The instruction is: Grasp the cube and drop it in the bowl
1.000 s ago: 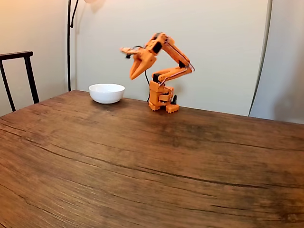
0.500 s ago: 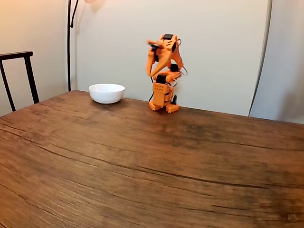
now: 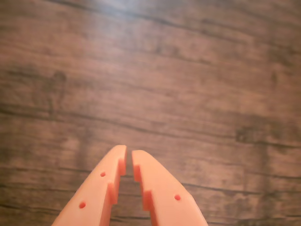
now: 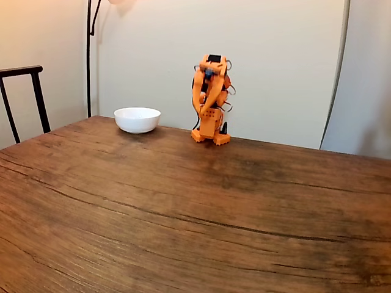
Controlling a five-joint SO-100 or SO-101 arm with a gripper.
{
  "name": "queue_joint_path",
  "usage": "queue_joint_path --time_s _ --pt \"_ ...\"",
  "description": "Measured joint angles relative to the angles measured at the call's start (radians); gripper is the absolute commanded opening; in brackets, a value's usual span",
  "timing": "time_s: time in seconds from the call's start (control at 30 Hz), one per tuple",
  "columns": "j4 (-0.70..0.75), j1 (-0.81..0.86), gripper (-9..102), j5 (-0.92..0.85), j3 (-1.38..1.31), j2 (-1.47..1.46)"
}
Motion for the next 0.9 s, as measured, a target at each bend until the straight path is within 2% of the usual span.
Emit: queue_joint_path --time_s 0.37,0.7,0.9 --pt "-0.005 0.008 0 0.0 0.212 0.006" --pt "-0.008 0.018 0 0.006 0.284 0.19" --pt "-0.009 0.009 0 -0.002 0.311 0.195"
